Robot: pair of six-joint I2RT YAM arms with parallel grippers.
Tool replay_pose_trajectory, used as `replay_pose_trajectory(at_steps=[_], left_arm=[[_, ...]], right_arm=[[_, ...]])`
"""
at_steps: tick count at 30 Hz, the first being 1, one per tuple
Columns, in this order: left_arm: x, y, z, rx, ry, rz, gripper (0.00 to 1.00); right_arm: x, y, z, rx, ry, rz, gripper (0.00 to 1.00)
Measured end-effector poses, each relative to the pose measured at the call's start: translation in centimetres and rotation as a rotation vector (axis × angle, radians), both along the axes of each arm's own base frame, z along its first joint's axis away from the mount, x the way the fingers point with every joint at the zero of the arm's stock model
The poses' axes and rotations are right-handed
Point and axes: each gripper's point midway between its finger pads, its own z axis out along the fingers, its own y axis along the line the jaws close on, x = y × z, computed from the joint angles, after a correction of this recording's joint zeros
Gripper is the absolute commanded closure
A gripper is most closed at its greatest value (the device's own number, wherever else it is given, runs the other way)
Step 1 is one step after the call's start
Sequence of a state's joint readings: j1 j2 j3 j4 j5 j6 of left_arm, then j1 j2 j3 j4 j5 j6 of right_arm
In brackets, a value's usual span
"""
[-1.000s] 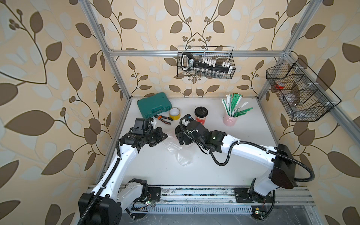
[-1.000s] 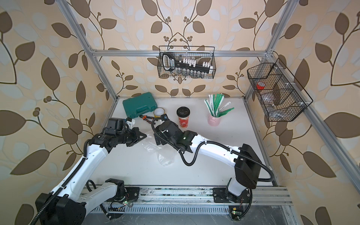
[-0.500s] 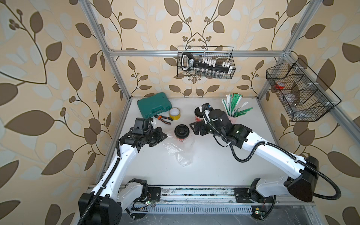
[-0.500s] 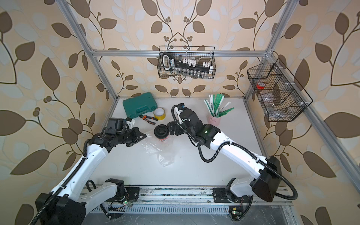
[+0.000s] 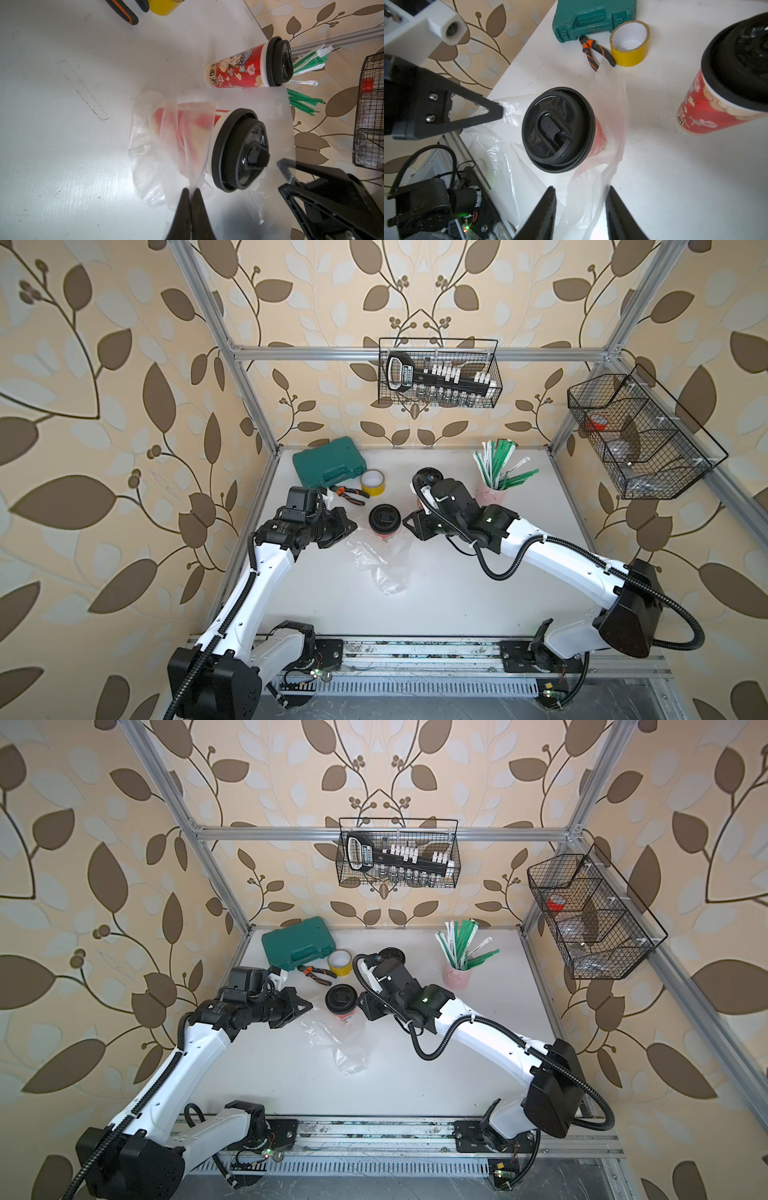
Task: Pack milk tea into plastic carrier bags
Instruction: Adjust the plastic carrier bag at the center of the board.
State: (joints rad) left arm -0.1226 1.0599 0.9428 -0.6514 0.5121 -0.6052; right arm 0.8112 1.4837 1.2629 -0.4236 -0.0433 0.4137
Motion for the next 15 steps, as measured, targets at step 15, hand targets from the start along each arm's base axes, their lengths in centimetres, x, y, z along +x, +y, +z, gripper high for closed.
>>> replay_pose_trajectory(at_steps=[15], left_arm=[[1.5,-0.2,3.6,-0.011,-0.054,0.006,1.0]], right_arm=[[0.2,0.9,2.2,0.01,-0.032,0.018,1.0]])
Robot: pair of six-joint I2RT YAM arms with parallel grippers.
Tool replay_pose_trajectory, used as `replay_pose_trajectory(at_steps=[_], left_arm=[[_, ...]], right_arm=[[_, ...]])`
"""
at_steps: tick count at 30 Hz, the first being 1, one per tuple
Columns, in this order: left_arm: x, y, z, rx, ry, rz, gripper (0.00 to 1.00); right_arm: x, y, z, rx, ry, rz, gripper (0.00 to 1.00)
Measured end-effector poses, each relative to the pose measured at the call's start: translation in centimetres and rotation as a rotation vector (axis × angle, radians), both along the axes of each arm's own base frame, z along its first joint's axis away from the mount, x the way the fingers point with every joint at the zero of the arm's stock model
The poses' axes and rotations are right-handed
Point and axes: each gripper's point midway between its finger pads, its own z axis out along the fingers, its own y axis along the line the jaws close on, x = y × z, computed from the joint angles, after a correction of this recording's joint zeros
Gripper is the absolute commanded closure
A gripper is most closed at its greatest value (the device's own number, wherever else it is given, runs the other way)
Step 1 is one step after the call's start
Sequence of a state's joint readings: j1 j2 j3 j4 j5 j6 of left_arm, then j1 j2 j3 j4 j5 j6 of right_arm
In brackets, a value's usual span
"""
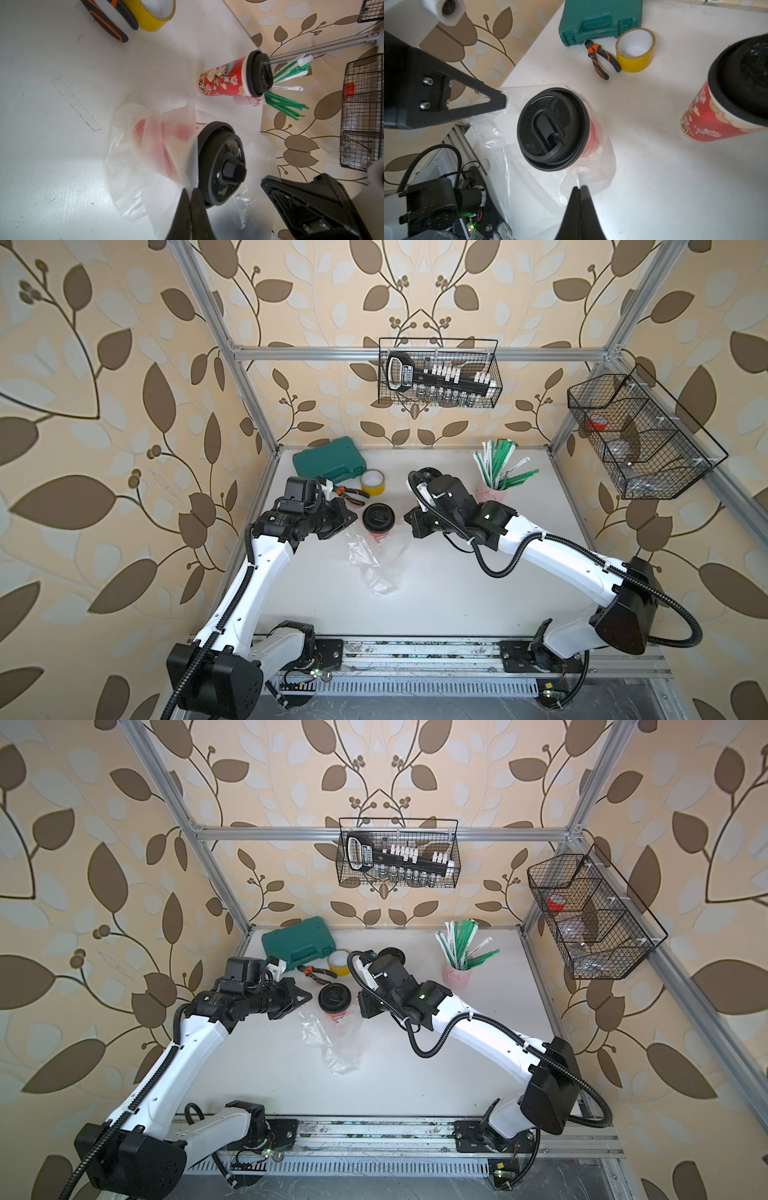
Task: Pack milk tea into plastic carrier bags
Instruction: Adjust the plastic carrier bag at the center of the board.
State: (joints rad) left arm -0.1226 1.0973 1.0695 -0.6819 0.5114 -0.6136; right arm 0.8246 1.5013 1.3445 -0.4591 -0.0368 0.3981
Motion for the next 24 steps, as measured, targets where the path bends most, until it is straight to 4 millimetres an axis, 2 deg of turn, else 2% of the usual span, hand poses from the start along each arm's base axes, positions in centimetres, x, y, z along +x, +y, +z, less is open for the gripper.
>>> replay_pose_trajectory(at_steps=[5,13,19,21,24], left_arm=[[0.6,-0.1,1.8,-0.008,-0.031,0.004,1.0],[1.1,-0.1,2.2,-0.022,-0.04,0.016,1.0],[2.0,-0.8,3.7,-0.059,-0.109,0.012,1.0],[2.0,-1.0,3.6,-0.071,-0.132,0.007,1.0],[1.5,-1.2,1.6,-0.074,-0.099,0.008,1.0]], right_arm=[[0.4,0.1,2.4,0.016,-0.035,-0.006,1.0],[-0.3,0.8,4.9,-0.01,-0.115,0.028,1.0],[0.2,1.1,8.8,0.001,-0.227,0.031,1.0],[0.5,1.0,9.0,-0.001,-0.245,0.024,1.0],[0.9,0.7,7.1,-0.027,-0.23,0.015,1.0]])
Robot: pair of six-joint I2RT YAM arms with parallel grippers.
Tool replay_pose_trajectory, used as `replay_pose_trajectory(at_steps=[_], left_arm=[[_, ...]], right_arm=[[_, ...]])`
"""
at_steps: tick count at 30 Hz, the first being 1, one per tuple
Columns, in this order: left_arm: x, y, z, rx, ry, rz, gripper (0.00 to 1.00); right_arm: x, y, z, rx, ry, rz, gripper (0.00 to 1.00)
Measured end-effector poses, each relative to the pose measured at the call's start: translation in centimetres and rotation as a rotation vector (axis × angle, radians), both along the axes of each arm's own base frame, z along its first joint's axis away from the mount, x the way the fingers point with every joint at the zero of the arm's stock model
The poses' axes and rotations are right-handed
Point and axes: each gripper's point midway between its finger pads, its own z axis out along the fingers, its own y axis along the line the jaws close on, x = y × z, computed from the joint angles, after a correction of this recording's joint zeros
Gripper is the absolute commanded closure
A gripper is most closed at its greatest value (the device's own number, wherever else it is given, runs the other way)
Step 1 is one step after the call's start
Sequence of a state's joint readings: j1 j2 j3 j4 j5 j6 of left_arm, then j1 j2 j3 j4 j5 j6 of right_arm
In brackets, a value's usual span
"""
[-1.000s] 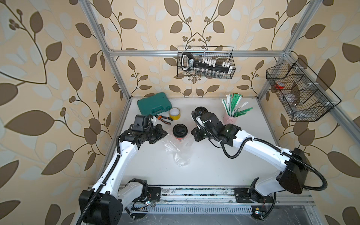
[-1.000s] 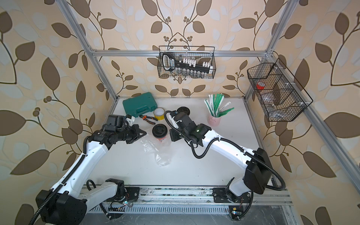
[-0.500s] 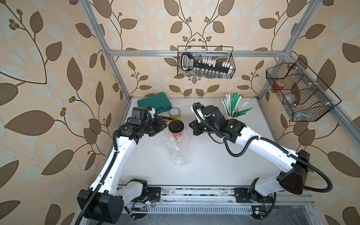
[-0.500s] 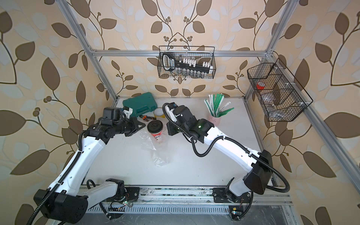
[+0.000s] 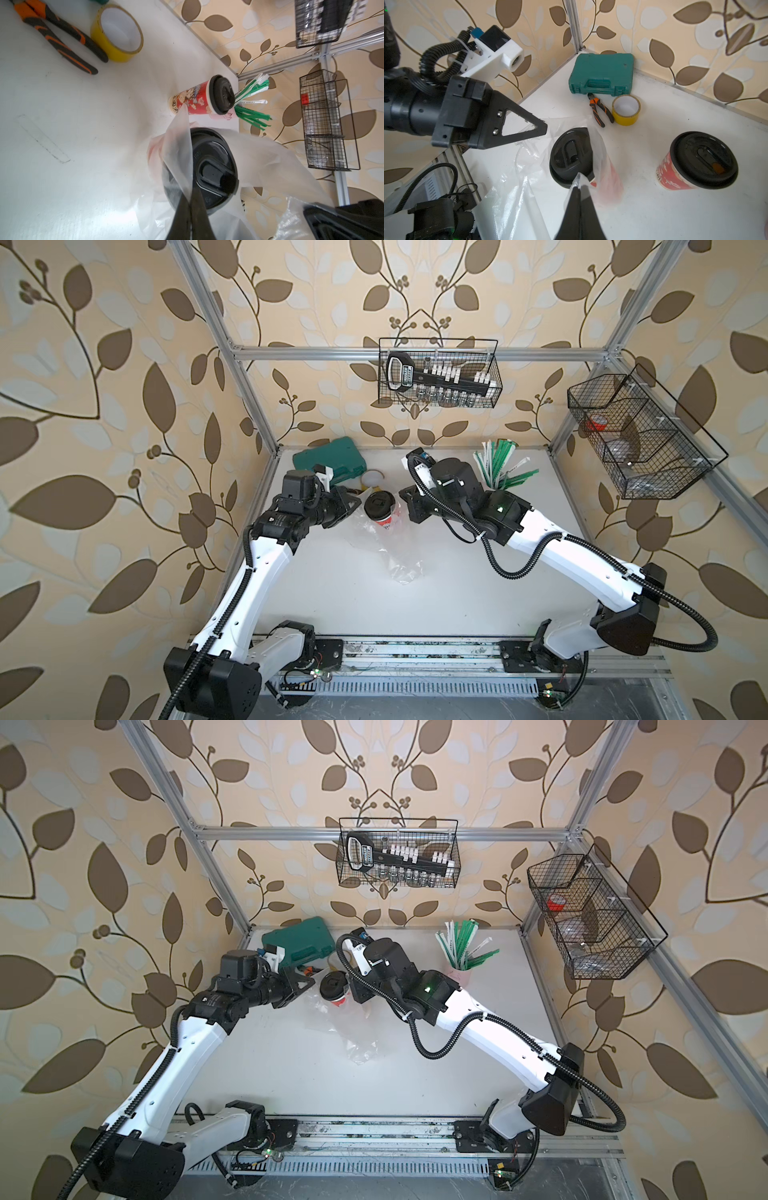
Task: Pack milk tea into plastic carrier bags
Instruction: Adjust the plastic carrier bag at the center of the board.
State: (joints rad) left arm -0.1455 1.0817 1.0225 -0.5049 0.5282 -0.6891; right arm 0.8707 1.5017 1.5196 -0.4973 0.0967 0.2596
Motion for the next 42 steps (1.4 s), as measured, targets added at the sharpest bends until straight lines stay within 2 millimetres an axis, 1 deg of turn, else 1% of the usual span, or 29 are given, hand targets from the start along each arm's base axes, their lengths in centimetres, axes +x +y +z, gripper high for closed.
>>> replay_pose_trajectory(at_steps=[2,3,5,7,10,12,16,20,22,25,27,28,29,30,32,33,34,37,40,42], left_arm=[[-0.1,0.0,-1.2,0.004,0.032,0.002,1.0],[0.0,0.0,-1.3,0.004,0.036,0.003,1.0],[0.1,0.1,-1.3,0.007,0.03,0.004,1.0],[0.2,0.1,-0.9,0.012,0.02,0.004,1.0],[0.3,0.1,-0.3,0.011,0.0,0.002,1.0],[0.3,0.1,-0.3,0.012,-0.003,0.002,1.0],[0.1,0.1,-0.9,0.012,0.007,0.003,1.0],[0.0,0.2,-1.0,0.015,0.009,0.006,1.0],[0.1,0.2,-1.0,0.015,0.01,0.005,1.0],[0.2,0.1,-1.1,0.014,0.011,0.004,1.0],[0.2,0.1,-1.4,0.014,0.015,0.004,1.0],[0.1,0.1,-1.7,0.014,0.02,0.004,1.0],[0.1,0.2,-2.0,0.015,0.027,0.005,1.0],[0.0,0.2,-2.3,0.017,0.034,0.005,1.0],[-0.1,0.2,-2.7,0.018,0.044,0.006,1.0],[-0.1,0.2,-2.7,0.019,0.044,0.006,1.0],[-0.1,0.2,-2.6,0.019,0.044,0.006,1.0],[-0.1,0.2,-2.7,0.019,0.044,0.006,1.0],[-0.1,0.2,-2.7,0.019,0.044,0.006,1.0],[-0.1,0.2,-2.7,0.019,0.045,0.006,1.0]], right_arm=[[0.5,-0.7,-1.8,-0.031,0.026,-0.018,1.0],[0.7,-1.0,-2.4,-0.04,0.033,-0.026,1.0],[1.1,-1.7,-3.7,-0.061,0.049,-0.044,1.0],[1.2,-1.9,-4.1,-0.069,0.053,-0.049,1.0],[1.2,-1.8,-3.4,-0.045,0.026,-0.036,1.0],[0.8,-1.9,-3.0,-0.025,0.008,-0.021,1.0],[0.6,-2.0,-2.7,-0.023,-0.012,-0.01,1.0],[0.5,-2.0,-2.3,-0.017,-0.031,0.003,1.0],[0.4,-2.0,-2.4,-0.017,-0.036,0.011,1.0],[0.2,-1.9,-3.3,-0.027,-0.021,0.02,0.98],[0.0,-1.9,-3.9,-0.033,-0.008,0.028,0.92],[-0.1,-1.9,-4.1,-0.037,-0.004,0.03,0.87],[-0.1,-1.9,-4.3,-0.042,-0.003,0.035,0.83],[-0.2,-1.9,-4.4,-0.042,-0.001,0.037,0.83],[-0.3,-1.8,-4.4,-0.04,0.002,0.047,0.76],[-0.3,-1.7,-4.4,-0.039,0.003,0.052,0.7],[-0.4,-1.6,-4.4,-0.038,0.006,0.059,0.61],[-0.7,-1.5,-4.4,-0.035,0.012,0.075,0.49],[-0.8,-1.7,-4.1,-0.03,0.01,0.077,0.27],[-0.7,-2.4,-3.3,-0.018,-0.001,0.062,0.14]])
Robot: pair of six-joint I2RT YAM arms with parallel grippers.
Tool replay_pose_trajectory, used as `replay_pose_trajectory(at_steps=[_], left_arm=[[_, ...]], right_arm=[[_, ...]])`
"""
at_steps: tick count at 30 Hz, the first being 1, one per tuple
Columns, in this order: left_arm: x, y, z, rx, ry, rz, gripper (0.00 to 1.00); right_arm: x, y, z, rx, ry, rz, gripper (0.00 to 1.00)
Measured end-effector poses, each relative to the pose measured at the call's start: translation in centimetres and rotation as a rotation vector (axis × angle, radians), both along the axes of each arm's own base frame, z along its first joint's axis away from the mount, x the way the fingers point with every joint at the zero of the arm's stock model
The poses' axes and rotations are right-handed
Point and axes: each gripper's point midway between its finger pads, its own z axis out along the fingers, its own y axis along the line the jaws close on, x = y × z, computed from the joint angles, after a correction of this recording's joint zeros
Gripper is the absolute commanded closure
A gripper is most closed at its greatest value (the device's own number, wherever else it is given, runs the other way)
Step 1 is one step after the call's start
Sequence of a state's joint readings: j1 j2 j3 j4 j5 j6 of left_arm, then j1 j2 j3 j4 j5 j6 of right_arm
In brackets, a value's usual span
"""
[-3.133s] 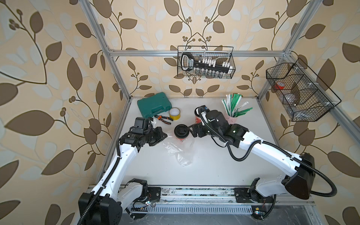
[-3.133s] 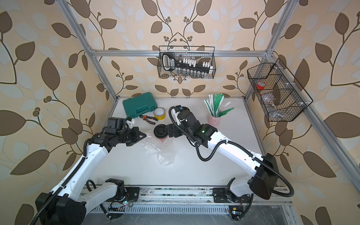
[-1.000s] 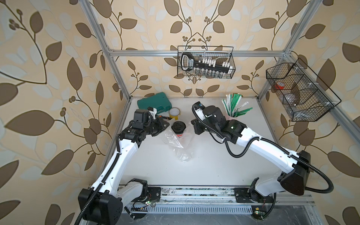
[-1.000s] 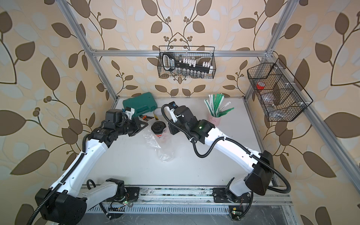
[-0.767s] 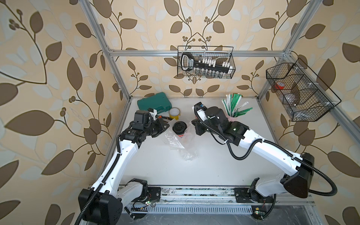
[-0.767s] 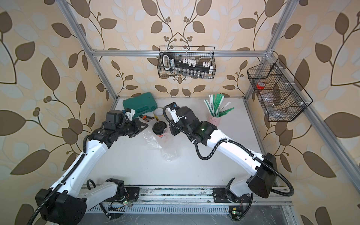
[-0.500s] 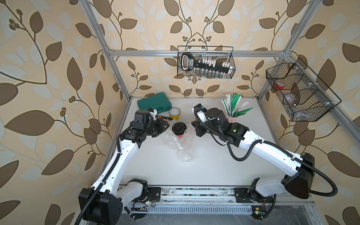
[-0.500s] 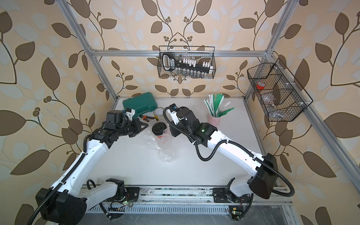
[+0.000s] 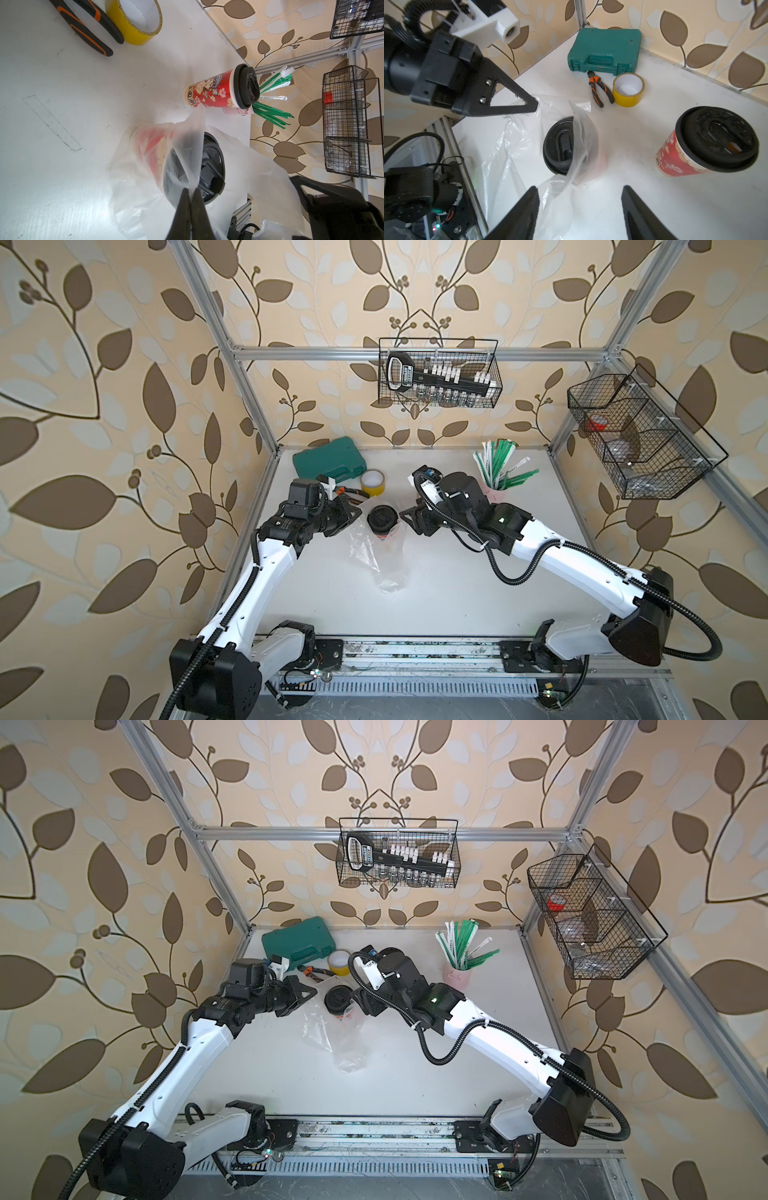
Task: Pack milk tea into plastic carrier bags
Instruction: Adjust the plastic carrier bag at the center of the board.
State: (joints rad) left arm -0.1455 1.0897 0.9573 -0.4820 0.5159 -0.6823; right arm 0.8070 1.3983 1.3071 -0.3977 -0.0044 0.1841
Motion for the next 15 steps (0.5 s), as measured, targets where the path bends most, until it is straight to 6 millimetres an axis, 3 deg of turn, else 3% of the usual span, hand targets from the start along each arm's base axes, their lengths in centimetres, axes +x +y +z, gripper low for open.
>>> replay_pose_trajectory(at_steps=[3,7,10,15], left_arm=[[0.0,0.0,0.0,0.0,0.001,0.0,1.0],[0.0,0.0,0.0,0.0,0.001,0.0,1.0],[0.0,0.0,0.0,0.001,0.003,0.0,1.0],[-0.2,0.0,-0.2,0.002,0.014,0.001,1.0]], right_arm=[[1.6,-2.8,1.9,0.035,-0.032,-0.091,0.01],[5.5,-8.1,3.3,0.075,-0.06,-0.282,0.01],[8.2,-10.4,1.4,0.044,-0.034,-0.379,0.0],[10.6,-9.7,-4.7,-0.041,0.073,-0.395,0.0]])
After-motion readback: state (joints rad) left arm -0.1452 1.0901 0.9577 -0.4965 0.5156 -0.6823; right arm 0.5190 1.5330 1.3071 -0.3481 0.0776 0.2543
